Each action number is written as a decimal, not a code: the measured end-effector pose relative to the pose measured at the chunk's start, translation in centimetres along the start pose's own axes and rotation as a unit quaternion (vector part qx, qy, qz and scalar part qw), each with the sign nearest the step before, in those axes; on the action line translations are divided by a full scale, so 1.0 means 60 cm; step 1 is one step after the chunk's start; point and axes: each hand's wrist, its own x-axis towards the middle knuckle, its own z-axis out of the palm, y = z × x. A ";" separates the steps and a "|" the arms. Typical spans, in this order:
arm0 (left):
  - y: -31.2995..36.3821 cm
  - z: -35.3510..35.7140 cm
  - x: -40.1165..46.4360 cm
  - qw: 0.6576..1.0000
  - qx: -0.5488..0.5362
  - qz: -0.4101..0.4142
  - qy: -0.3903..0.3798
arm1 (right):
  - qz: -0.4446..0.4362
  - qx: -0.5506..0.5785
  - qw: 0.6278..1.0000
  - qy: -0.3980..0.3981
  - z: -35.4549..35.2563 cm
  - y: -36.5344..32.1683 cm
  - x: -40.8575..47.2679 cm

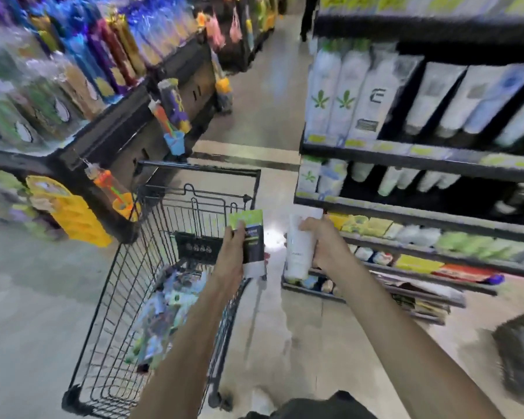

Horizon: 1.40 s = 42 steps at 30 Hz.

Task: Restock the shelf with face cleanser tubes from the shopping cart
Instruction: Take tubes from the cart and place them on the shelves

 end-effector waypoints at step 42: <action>-0.164 0.626 -0.006 0.962 0.161 0.101 -0.195 | -0.169 0.002 0.981 0.095 -0.586 -0.236 -0.136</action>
